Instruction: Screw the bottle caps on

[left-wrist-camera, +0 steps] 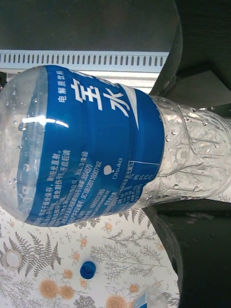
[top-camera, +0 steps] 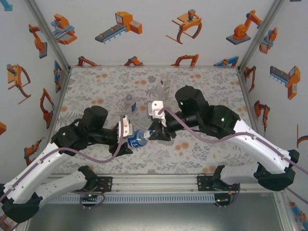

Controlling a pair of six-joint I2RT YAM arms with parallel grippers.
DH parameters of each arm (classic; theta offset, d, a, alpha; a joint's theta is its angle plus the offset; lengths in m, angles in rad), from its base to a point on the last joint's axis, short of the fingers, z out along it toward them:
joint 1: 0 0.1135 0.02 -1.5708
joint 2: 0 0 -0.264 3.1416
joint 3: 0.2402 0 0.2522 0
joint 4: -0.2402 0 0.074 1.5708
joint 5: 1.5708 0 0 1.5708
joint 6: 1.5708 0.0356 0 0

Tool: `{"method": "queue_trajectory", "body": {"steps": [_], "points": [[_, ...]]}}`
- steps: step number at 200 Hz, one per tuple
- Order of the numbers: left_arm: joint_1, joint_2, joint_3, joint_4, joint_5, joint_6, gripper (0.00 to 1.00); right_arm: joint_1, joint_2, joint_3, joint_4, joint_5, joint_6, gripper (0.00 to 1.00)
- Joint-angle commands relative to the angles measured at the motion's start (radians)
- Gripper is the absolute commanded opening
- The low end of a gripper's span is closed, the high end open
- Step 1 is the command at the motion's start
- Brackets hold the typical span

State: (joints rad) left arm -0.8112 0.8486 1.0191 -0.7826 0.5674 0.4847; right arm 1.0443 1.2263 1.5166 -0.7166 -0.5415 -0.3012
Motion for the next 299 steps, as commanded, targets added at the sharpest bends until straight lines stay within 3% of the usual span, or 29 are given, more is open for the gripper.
{"method": "queue_trajectory", "body": {"steps": [1,87,136,156,183,216,235,261,299], "points": [[-0.003,-0.008,0.031,0.054,0.016,0.0,0.0,0.013,-0.004,-0.039,0.038,0.038,0.202,0.0],[-0.004,-0.01,0.018,0.088,-0.006,0.009,0.0,0.013,-0.024,-0.136,0.088,0.245,1.111,0.0],[-0.005,-0.014,0.007,0.112,-0.006,0.009,0.0,-0.001,-0.075,-0.266,0.152,0.292,1.601,0.0],[-0.005,-0.014,0.002,0.12,-0.006,0.008,0.0,-0.004,-0.068,-0.282,0.132,0.268,1.704,0.0],[-0.005,-0.009,-0.002,0.129,-0.005,0.012,0.0,-0.003,-0.066,-0.282,0.122,0.282,1.714,0.03],[-0.005,-0.011,-0.004,0.131,-0.005,0.013,0.0,-0.016,-0.086,-0.247,0.106,0.343,1.61,0.36],[-0.005,-0.017,-0.009,0.13,-0.004,0.01,0.0,-0.054,-0.1,-0.217,0.103,0.35,1.534,0.45],[-0.005,-0.035,-0.023,0.125,-0.006,-0.004,0.0,-0.122,-0.131,-0.186,0.128,0.315,1.414,0.66],[-0.005,-0.058,-0.046,0.125,-0.007,-0.027,0.0,-0.221,-0.149,-0.134,0.149,0.233,1.246,0.68]]}}
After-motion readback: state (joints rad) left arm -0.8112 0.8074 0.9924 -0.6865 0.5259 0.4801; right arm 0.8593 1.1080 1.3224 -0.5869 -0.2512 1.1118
